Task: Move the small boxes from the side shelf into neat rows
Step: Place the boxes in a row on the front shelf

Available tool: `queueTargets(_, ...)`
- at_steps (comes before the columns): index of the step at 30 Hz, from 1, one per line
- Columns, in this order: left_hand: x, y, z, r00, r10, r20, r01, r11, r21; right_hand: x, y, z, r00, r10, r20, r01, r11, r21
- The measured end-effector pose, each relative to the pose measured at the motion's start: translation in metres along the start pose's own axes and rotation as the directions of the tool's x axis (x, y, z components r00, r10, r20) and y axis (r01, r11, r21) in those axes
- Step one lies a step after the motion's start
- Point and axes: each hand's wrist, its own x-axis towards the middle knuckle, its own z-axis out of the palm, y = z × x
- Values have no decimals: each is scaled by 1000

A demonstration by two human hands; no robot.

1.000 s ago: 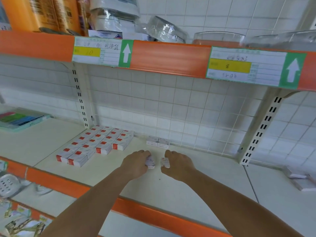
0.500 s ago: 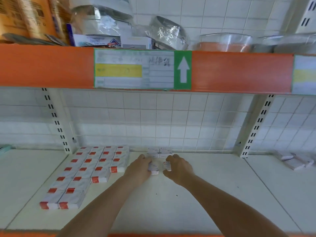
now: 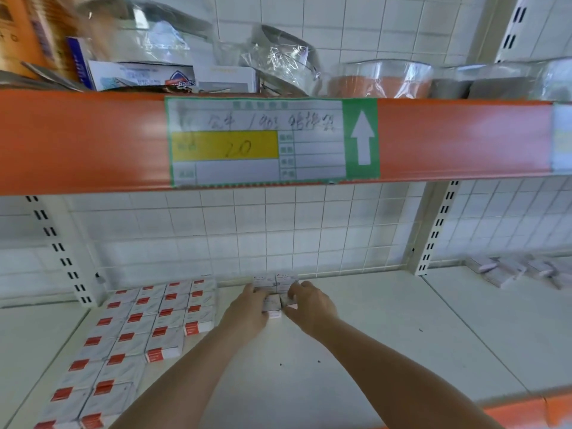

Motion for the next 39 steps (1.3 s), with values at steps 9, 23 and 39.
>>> queueTargets(9, -2, -2, -1, 975, -203, -95, 207, 978, 35, 0, 9, -1, 995, 105, -1, -104, 994, 34)
queueTargets(23, 14, -15, 13, 970, -206, -129, 211, 977, 27, 9, 12, 0, 991, 134, 12, -134, 991, 13)
queueTargets(39, 29, -19, 18, 963, -248, -105, 247, 969, -19, 21, 17, 6, 994, 107, 13, -107, 994, -21)
